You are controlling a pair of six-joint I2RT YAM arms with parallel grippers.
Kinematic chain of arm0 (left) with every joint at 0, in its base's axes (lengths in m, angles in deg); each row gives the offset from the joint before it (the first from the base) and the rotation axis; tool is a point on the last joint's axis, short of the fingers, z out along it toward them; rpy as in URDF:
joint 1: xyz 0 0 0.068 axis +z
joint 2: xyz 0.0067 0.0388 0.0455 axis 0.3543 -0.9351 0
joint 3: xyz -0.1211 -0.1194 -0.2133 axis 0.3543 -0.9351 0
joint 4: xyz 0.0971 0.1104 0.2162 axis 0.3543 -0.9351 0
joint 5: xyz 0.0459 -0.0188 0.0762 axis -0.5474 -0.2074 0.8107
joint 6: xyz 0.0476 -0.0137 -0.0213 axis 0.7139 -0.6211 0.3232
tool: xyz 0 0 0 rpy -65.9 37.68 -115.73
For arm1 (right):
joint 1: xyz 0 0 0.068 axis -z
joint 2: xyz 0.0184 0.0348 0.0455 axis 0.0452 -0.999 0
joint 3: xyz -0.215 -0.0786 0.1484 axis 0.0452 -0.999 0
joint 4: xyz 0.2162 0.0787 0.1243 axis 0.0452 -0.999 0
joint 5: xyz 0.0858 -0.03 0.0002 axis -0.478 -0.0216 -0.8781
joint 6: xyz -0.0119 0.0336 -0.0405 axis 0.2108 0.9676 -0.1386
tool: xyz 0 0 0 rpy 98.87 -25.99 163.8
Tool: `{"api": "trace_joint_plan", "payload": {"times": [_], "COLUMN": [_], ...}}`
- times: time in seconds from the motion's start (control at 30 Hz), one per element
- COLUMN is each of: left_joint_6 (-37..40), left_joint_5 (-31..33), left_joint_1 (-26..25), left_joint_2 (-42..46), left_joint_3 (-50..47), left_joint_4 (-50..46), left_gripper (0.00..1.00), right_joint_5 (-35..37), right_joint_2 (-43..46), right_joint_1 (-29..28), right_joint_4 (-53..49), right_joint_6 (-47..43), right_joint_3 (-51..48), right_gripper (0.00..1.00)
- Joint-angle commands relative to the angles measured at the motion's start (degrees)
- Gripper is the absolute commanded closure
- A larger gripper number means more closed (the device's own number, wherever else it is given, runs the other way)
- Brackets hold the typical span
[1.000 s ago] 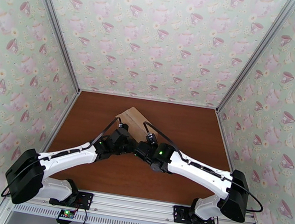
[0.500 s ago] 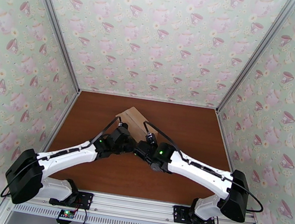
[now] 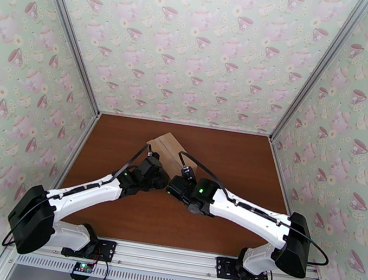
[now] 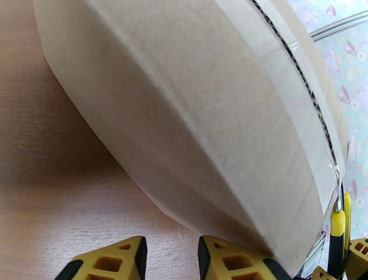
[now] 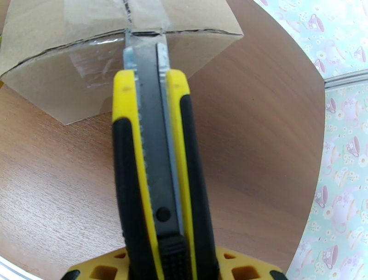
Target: Unpack the express box
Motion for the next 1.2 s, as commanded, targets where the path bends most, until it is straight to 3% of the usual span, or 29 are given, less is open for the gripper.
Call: {"api": "trace_joint_plan", "payload": {"times": [0.0,0.6,1.17], "left_joint_6": [-0.1,-1.6,-2.9], "left_joint_5": [-1.2,-1.4,-0.8], "left_joint_1": [-0.1,-1.0,-2.5], "left_joint_2": [-0.9,-1.3,-4.0], "left_joint_3": [1.9,2.0,4.0], "left_joint_4": [5.1,8.9,12.0], "left_gripper": [0.63,0.63,0.63], "right_joint_5": [-1.3,3.7,-4.1], "right_joint_2": [-0.2,-2.7,-1.4], "right_joint_1": [-1.7,-3.5,-3.7], "right_joint_4": [2.3,-0.1,5.6], "right_joint_6": [-3.1,-3.0,-3.8], "right_joint_3": [2.7,4.2,3.3], "right_gripper": [1.0,1.0,1.0]}}
